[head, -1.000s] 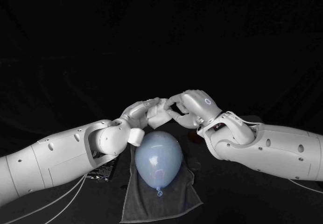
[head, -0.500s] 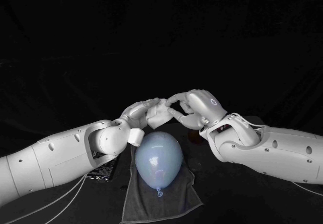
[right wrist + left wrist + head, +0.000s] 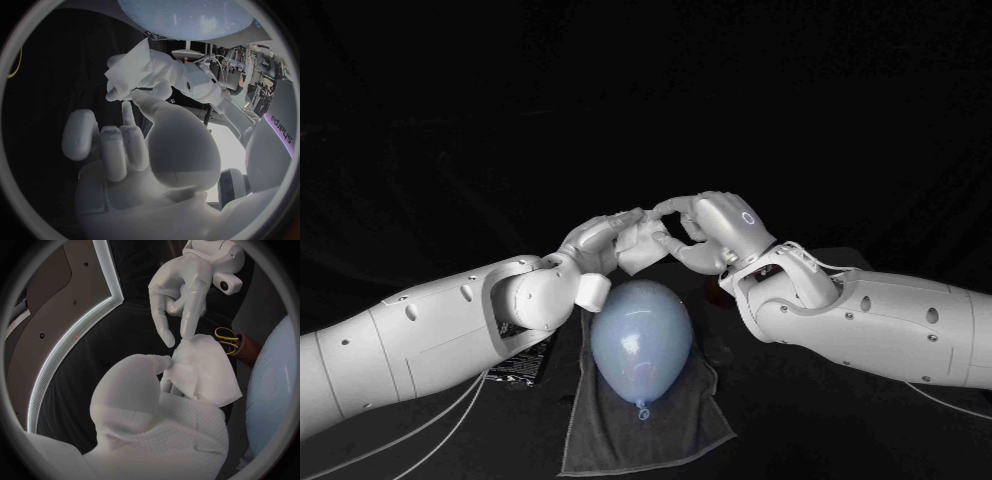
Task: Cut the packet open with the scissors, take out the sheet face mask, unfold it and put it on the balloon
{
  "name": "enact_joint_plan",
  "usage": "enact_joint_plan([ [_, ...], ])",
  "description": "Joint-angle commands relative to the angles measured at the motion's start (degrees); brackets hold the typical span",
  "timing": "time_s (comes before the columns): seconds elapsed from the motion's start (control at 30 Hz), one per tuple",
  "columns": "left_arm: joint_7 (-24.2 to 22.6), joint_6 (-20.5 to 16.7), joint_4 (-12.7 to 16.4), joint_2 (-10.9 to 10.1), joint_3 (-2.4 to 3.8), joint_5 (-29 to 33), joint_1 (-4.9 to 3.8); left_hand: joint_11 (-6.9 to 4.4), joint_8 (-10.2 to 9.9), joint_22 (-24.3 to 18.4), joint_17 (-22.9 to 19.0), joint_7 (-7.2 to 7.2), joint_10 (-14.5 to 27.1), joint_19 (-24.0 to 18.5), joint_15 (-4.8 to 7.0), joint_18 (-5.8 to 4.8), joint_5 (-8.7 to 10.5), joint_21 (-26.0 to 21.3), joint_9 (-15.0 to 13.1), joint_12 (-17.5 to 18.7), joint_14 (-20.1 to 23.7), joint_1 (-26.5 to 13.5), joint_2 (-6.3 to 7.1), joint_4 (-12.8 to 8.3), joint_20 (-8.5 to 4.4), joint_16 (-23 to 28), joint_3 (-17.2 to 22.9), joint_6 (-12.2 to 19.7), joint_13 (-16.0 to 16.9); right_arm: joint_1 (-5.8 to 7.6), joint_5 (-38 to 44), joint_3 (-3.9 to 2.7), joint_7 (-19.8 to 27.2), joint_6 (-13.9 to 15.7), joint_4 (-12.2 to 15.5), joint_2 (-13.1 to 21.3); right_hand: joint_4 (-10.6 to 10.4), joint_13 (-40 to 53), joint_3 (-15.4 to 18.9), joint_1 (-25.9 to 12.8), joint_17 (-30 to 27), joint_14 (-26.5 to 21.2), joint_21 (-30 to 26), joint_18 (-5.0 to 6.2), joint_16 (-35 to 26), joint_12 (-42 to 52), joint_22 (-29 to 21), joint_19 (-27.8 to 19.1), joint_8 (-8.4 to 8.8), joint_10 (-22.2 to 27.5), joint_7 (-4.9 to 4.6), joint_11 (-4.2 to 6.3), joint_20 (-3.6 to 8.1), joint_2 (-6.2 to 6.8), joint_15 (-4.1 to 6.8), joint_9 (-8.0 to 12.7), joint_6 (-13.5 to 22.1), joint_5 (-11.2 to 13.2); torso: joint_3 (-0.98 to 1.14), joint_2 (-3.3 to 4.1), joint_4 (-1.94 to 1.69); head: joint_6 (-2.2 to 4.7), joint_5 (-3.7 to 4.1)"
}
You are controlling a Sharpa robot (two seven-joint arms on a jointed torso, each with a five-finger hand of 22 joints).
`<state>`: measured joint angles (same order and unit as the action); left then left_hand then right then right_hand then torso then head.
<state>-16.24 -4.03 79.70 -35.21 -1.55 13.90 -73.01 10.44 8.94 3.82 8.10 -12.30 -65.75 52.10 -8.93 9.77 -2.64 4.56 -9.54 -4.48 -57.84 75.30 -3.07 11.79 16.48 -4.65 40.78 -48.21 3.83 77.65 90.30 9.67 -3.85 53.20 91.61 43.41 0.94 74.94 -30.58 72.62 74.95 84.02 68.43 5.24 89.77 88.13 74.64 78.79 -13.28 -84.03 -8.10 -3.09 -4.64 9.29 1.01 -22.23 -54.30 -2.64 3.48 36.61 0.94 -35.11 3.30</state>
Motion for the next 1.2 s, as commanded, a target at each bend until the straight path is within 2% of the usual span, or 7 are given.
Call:
enact_joint_plan([
  [0.03,-0.41,0.85,0.22,0.11,0.08,-0.2,-0.13,0.16,0.24,0.04,-0.08,-2.42,-0.41,-0.2,0.14,0.75,-0.13,-0.15,-0.05,-0.19,0.28,-0.46,-0.16,0.04,-0.18,0.22,0.38,-0.26,-0.07,-0.14,2.12,-0.04,-1.65,-1.69,-0.37,-0.4,-0.26,13.63,0.45,0.01,15.05,5.98,-0.25,-0.32,0.23,-0.2,0.16,0.09,0.06,-4.87,0.05,-0.16,-0.37,0.46,-0.27,0.03,-0.56,-0.12,0.02,0.01,0.02,-0.09,-0.01],
  [0.23,-0.42,0.85,0.25,0.11,0.08,-0.2,-0.14,0.16,0.24,0.04,-0.08,-2.42,-0.41,-0.2,0.14,0.75,-0.13,-0.15,-0.05,-0.19,0.28,-0.46,-0.16,0.04,-0.18,0.22,0.38,-0.26,-0.07,-0.44,2.7,-0.04,-1.87,-2.43,-0.74,-0.75,-0.5,13.85,0.8,0.7,15.05,5.98,0.07,-0.3,0.23,0.12,0.45,0.32,-0.36,-5.04,0.65,0.32,-0.32,0.17,0.08,-0.01,-2.43,-0.12,0.02,-0.04,0.1,-0.25,-0.1],
  [0.63,-0.31,0.86,0.71,0.06,0.08,-0.2,-0.2,0.12,0.27,0.05,-0.07,-2.39,-0.54,-0.18,0.17,0.76,-0.13,-0.13,-0.07,-0.15,0.23,-0.46,-0.17,0.03,-0.18,0.21,0.4,-0.35,-0.08,-0.74,3.7,-0.04,-2.83,-2.58,-1.83,-1.34,-0.71,13.95,0.89,1.36,15.05,5.98,0.28,-0.34,0.23,0.25,0.66,0.49,-0.5,-5.12,1.06,0.69,-0.1,-0.4,0.39,0.05,-3.56,-0.12,0.04,0.03,0.07,-0.45,-0.14],
  [0.9,-0.24,0.82,0.99,-0.07,0.08,-0.2,-0.26,0.12,0.27,0.05,-0.07,-2.39,-0.54,-0.18,0.17,0.76,-0.13,-0.13,-0.07,-0.15,0.23,-0.46,-0.17,0.03,-0.18,0.21,0.4,-0.35,-0.08,-0.75,3.85,-0.05,-3.08,-2.23,-2.06,-1.46,-1.0,14.12,0.75,1.91,15.05,5.98,0.52,-0.4,0.23,0.5,0.9,0.68,-0.63,-5.26,1.4,0.98,0.11,-1.39,0.64,0.08,-4.44,-0.12,0.05,-0.01,0.05,-0.55,-0.15],
  [1.03,-0.21,0.81,1.07,-0.1,0.08,-0.2,-0.29,0.07,0.31,0.06,-0.06,-2.34,-0.71,-0.14,0.21,0.77,-0.13,-0.11,-0.1,-0.13,0.14,-0.44,-0.17,0.01,-0.2,0.18,0.43,-0.44,-0.08,-0.76,3.9,-0.05,-3.08,-1.85,-1.99,-1.53,-0.62,14.37,0.54,3.2,15.05,5.98,0.84,-0.45,0.23,0.86,1.19,0.9,-1.77,-5.45,2.27,1.69,0.49,-2.47,1.16,-0.39,-6.61,-0.12,0.06,-0.01,0.04,-0.58,-0.14],
  [1.07,-0.19,0.8,1.09,-0.1,0.08,-0.2,-0.31,0.07,0.31,0.06,-0.06,-2.34,-0.71,-0.14,0.21,0.77,-0.13,-0.11,-0.1,-0.13,0.14,-0.44,-0.17,0.01,-0.2,0.18,0.43,-0.44,-0.08,-0.76,3.94,-0.05,-3.01,-1.64,-1.95,-1.53,-0.11,14.56,0.49,4.08,15.05,5.98,1.01,-0.48,0.23,1.13,1.34,1.02,-2.73,-5.6,2.88,2.2,0.77,-2.94,1.56,-0.91,-7.95,-0.12,0.06,0.01,0.05,-0.59,-0.13],
  [1.2,-0.16,0.78,1.12,-0.11,0.08,-0.2,-0.35,0.07,0.31,0.06,-0.06,-2.34,-0.71,-0.14,0.21,0.77,-0.13,-0.11,-0.1,-0.13,0.14,-0.44,-0.17,0.01,-0.2,0.18,0.43,-0.44,-0.08,-0.76,4.15,-0.05,-2.93,-1.02,-1.82,-1.53,0.3,14.82,0.36,4.62,15.05,5.98,1.37,-0.57,0.23,1.52,1.66,1.26,-3.86,-5.8,3.31,2.66,1.25,-3.21,2.02,-1.72,-8.81,-0.12,0.03,0.01,0.08,-0.65,-0.14],
])
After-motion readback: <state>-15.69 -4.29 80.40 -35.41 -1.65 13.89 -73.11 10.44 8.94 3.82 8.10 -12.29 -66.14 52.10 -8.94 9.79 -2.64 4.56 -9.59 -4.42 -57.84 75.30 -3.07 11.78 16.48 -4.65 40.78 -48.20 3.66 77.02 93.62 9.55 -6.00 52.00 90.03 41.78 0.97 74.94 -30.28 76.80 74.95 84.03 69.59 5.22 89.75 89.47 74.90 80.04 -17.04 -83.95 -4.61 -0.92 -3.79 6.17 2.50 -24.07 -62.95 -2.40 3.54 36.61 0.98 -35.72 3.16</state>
